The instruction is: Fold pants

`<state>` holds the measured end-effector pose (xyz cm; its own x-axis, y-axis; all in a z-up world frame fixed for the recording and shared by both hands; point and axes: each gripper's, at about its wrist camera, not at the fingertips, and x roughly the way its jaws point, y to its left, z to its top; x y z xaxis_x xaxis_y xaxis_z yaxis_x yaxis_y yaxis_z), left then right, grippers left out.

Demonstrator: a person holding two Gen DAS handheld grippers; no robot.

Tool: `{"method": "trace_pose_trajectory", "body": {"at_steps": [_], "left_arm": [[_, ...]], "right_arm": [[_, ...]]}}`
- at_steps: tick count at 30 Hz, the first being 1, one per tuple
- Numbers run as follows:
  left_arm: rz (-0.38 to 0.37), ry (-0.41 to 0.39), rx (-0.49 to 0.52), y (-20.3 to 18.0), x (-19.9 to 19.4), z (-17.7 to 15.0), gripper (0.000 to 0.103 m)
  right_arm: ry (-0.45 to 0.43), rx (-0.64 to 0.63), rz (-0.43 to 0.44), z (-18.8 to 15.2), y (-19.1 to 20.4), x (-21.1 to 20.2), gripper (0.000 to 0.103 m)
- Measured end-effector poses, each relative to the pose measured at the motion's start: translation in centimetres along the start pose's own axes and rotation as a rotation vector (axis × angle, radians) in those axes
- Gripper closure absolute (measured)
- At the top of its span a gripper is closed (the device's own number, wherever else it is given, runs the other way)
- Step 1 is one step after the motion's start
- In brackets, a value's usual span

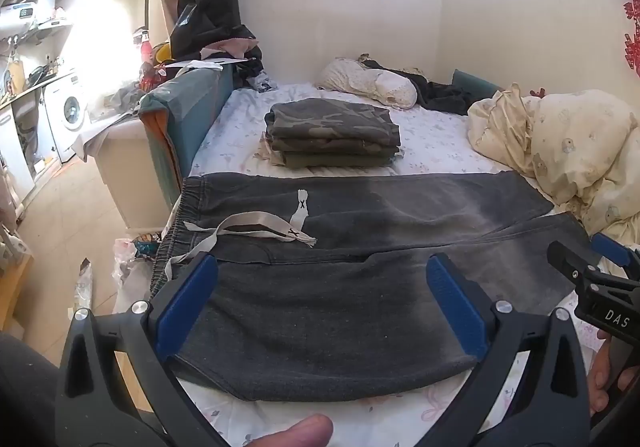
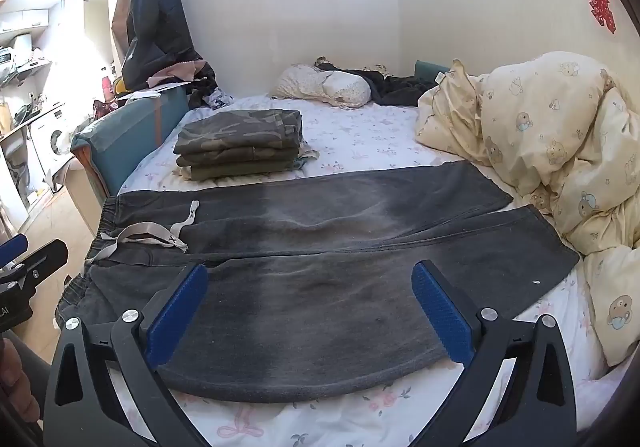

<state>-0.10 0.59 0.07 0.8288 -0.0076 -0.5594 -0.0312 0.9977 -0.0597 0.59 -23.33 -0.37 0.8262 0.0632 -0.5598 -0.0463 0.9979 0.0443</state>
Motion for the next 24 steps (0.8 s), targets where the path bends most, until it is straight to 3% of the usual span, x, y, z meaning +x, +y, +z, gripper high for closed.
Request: {"method": "trace_pose_trajectory", "body": {"at_steps": [24], "left_arm": [[0.000, 0.003, 0.000, 0.04, 0.08, -0.06, 0.001]], "right_arm": [[0.000, 0.000, 0.000, -0.03, 0.10, 0.00, 0.000]]}}
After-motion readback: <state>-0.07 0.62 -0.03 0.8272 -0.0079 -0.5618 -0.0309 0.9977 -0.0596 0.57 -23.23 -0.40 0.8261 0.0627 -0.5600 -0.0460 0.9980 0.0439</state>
